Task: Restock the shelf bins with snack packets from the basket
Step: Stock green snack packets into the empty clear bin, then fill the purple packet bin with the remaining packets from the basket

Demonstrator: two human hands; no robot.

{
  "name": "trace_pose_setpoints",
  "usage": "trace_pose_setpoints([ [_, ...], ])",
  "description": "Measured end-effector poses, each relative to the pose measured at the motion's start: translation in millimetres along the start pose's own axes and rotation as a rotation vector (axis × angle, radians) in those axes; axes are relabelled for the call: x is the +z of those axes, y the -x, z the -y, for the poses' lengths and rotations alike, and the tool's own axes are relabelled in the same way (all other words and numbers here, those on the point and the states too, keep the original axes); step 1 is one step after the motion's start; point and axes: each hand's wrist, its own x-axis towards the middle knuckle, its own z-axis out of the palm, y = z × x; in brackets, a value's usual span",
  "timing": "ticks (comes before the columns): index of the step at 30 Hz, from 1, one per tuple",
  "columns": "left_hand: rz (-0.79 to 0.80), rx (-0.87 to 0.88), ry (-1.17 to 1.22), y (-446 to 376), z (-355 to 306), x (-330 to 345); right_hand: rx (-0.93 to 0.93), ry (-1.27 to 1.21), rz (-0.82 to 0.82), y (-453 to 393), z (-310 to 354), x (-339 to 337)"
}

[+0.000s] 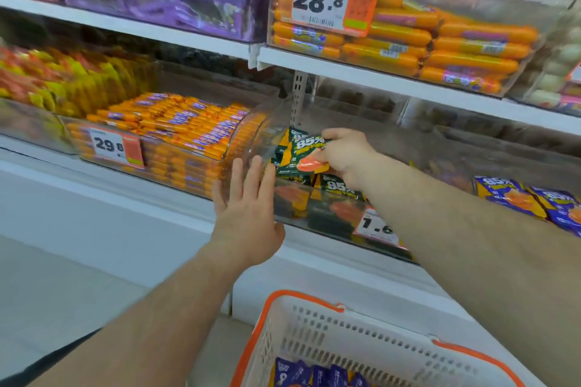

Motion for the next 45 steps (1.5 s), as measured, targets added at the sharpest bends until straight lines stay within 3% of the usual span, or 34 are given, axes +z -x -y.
trace_pose_setpoints([
  [6,0.025,-0.065,0.008,-5.4,-8.2,-4.1,-0.140,0.617,0.291,-11.5,-10.5,31.6],
  [13,0.030,-0.070,-0.004,-4.5,-13.9,-4.8,-0.142,1.174,0.279,-14.1,-2.7,41.8],
  [17,0.018,-0.075,-0.008,-5.6,-15.1,-3.7,-0.103,1.188,0.263,-17.0,-1.6,45.4],
  [21,0.010,-0.066,-0.003,-5.3,-15.2,-4.3,-0.201,1.275,0.284,-20.7,-1.6,45.7],
  [25,0.002,-0.045,-0.004,-5.6,-16.8,-6.3,-0.209,1.143,0.223,-11.2,-1.1,41.6],
  [28,-0.070,0.005,0.014,-2.2,-25.1,-4.5,-0.332,0.730,-0.056,9.3,-2.9,30.3],
  [31,-0.254,0.188,0.079,6.9,-40.5,5.7,-0.587,0.495,-0.318,48.4,-10.6,5.0],
  [34,-0.302,0.367,0.177,20.7,-63.3,13.9,-0.664,0.277,-0.378,96.6,-34.3,-30.3],
  [39,-0.008,0.471,0.158,65.8,-96.0,43.0,-0.392,0.056,-0.398,149.4,-122.1,-84.8],
  [42,0.204,0.408,0.179,95.9,-122.5,63.5,-0.178,0.081,-0.402,156.4,-182.9,-105.1],
  [45,0.287,0.338,0.263,120.9,-148.8,82.5,0.010,0.152,-0.368,156.0,-234.7,-116.5],
])
